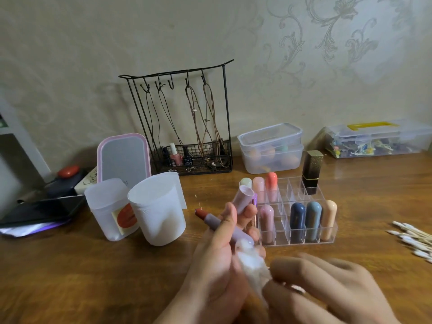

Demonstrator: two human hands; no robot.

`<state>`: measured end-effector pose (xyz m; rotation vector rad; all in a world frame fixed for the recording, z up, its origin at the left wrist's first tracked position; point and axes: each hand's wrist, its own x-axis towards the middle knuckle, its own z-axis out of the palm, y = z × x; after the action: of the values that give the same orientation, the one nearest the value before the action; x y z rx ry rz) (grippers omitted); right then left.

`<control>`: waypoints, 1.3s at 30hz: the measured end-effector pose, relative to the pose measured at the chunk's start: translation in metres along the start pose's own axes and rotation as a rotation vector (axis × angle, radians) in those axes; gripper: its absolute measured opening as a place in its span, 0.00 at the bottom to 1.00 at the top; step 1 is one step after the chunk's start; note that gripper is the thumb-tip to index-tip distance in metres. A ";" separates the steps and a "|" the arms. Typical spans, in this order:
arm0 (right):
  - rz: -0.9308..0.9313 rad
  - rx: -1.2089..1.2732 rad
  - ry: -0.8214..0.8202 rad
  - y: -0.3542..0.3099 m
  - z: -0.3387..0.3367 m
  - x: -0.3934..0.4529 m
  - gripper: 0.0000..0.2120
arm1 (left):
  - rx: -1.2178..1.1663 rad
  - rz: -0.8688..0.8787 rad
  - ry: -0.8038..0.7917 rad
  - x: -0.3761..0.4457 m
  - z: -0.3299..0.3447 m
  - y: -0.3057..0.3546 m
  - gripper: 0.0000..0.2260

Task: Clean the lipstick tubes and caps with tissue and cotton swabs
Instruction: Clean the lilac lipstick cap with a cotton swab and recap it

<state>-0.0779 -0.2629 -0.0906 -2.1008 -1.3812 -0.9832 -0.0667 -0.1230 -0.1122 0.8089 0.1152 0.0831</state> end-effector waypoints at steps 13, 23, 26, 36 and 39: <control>0.485 0.357 0.106 0.013 0.016 -0.017 0.14 | 0.158 0.171 0.062 -0.009 0.017 0.001 0.12; 0.400 0.389 0.172 0.022 0.017 -0.016 0.13 | 0.215 0.190 0.075 -0.012 0.016 -0.005 0.14; 0.385 0.433 0.118 0.022 0.016 -0.016 0.10 | 0.219 0.197 0.082 -0.013 0.015 -0.005 0.14; 0.339 0.289 0.301 0.039 -0.003 -0.002 0.09 | 0.178 0.238 -0.097 -0.012 0.012 -0.006 0.15; 0.429 0.588 0.318 0.037 -0.019 -0.006 0.06 | 0.252 0.230 -0.083 -0.011 0.010 -0.006 0.12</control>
<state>-0.0515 -0.2946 -0.0824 -1.6110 -0.8668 -0.6015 -0.0763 -0.1355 -0.1086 1.0738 -0.0479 0.2558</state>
